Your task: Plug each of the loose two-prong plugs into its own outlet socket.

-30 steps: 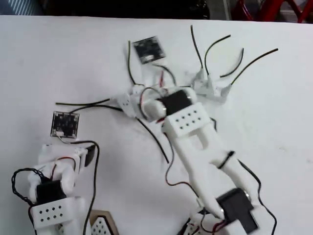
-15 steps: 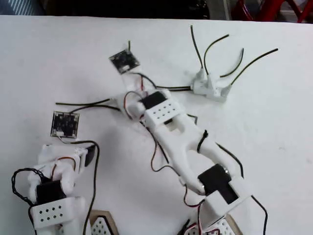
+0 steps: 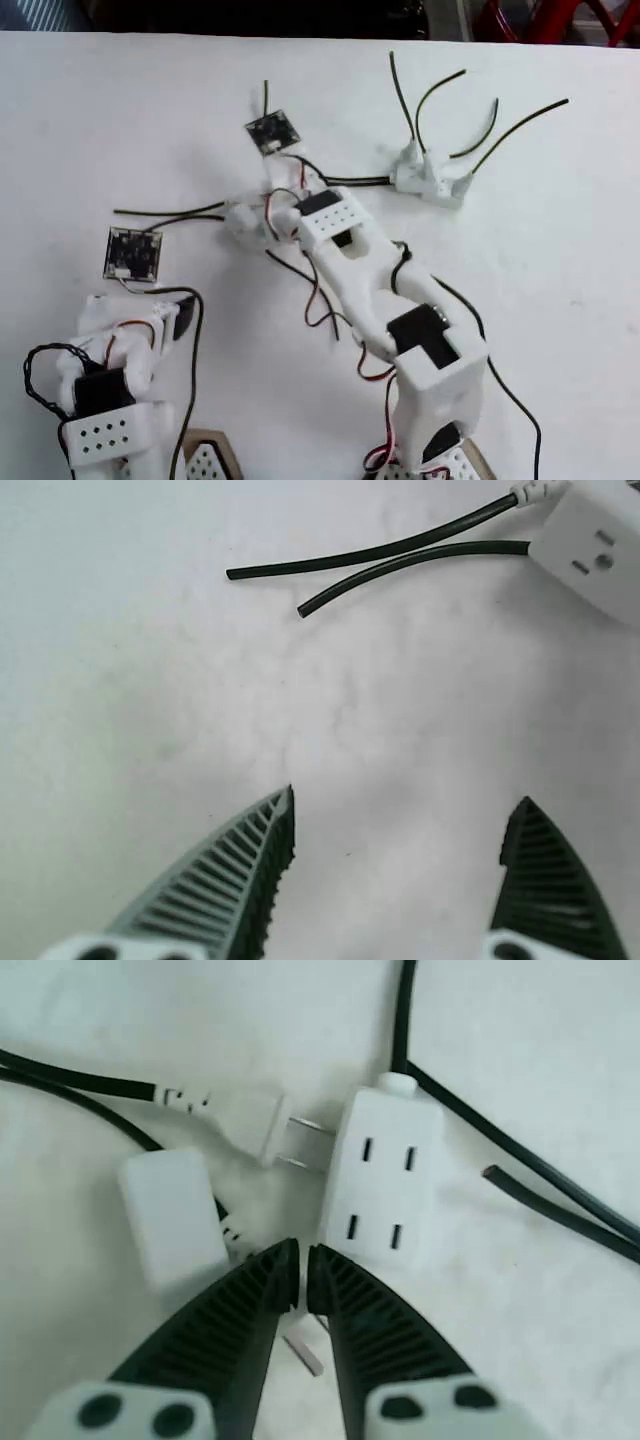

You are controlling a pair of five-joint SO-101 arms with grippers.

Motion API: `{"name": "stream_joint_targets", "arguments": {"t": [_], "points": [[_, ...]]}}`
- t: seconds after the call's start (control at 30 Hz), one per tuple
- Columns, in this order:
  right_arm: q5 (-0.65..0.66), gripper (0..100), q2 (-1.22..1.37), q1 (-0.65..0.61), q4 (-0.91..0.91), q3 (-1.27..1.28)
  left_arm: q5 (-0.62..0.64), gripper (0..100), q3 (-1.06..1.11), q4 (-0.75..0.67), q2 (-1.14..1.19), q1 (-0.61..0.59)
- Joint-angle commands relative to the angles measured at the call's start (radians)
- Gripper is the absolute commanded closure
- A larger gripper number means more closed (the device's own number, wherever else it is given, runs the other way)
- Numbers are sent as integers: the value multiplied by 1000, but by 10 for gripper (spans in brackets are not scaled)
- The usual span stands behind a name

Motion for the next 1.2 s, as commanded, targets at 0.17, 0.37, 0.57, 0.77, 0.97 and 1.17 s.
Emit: {"name": "stream_joint_targets", "arguments": {"t": [0.17, 0.37, 0.57, 0.77, 0.97, 1.17], "points": [[5, 981, -142, -228, 211, -14, -2, 673, -3, 2, -18, -10], [9, 968, -226, -119, 220, -20, -2, 673, -3, 2, -18, -10], [150, 825, -197, -67, 249, -23, -2, 673, -3, 2, -18, -10], [166, 823, -53, -61, 372, -193, -2, 673, -3, 2, -18, -10], [170, 822, 153, -62, 570, -509, -2, 673, -3, 2, -18, -10], [170, 822, 395, -61, 653, -767, -2, 673, -3, 3, -18, -10]]}}
